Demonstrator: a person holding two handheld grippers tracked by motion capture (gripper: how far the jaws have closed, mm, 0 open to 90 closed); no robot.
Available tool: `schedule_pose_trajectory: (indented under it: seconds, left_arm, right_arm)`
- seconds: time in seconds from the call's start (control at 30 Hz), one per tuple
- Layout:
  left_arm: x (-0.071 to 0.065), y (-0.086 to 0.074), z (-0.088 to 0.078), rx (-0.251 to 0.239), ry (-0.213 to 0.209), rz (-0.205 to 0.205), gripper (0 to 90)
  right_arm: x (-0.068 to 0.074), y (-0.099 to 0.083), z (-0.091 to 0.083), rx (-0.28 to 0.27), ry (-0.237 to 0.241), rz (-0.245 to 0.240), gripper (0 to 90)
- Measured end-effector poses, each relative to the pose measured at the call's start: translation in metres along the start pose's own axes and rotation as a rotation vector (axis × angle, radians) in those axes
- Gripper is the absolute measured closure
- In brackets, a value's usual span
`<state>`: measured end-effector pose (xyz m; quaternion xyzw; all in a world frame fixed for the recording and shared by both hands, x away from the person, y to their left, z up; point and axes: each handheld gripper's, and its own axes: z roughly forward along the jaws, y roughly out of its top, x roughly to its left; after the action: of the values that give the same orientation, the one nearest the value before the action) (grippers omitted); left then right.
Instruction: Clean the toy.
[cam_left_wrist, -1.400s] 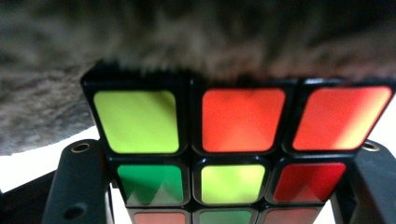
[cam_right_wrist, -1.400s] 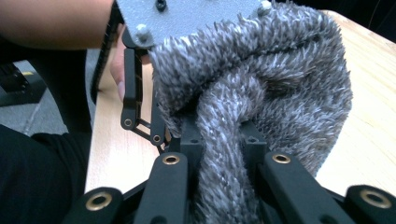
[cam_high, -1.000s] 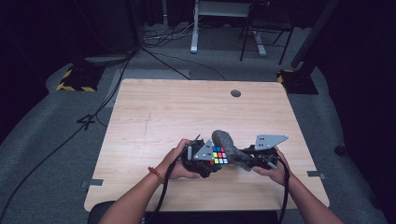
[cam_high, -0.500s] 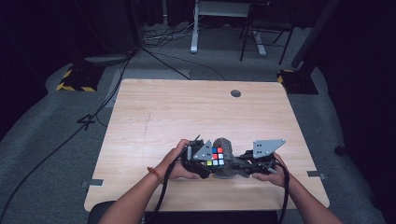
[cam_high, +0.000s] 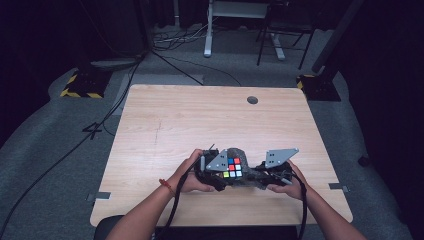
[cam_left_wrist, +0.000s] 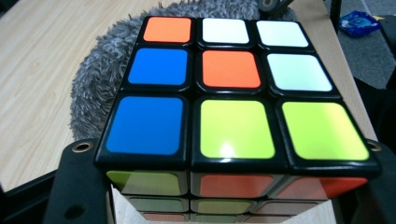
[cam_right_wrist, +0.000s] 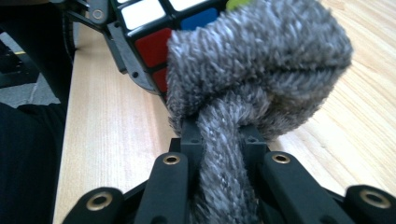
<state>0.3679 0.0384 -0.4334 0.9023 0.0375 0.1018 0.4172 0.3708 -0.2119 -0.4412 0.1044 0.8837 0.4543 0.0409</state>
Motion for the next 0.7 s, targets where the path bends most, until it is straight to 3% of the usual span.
schedule_pose_trajectory:
  seconds: [0.2,0.27,0.37,0.53,0.7]
  left_arm:
    - [0.005,-0.006,0.001,-0.016,-0.024,-0.047,31.0]
    - [0.005,-0.006,0.003,-0.010,-0.021,-0.054,30.4]
    - [0.003,-0.006,0.007,-0.005,-0.024,-0.061,30.8]
    - [-0.004,-0.003,0.015,0.036,-0.022,-0.028,33.2]
    - [-0.001,0.000,0.007,-0.007,-0.001,-0.029,33.5]
  right_arm:
    - [0.006,0.006,-0.010,-0.076,0.038,-0.031,78.0]
    - [0.006,0.006,-0.011,-0.085,0.031,-0.032,78.0]
    - [0.004,0.004,-0.009,-0.064,0.022,-0.025,78.0]
    - [0.000,0.001,-0.003,-0.030,0.029,0.001,78.1]
    - [-0.001,0.000,-0.005,-0.054,0.034,0.016,78.2]
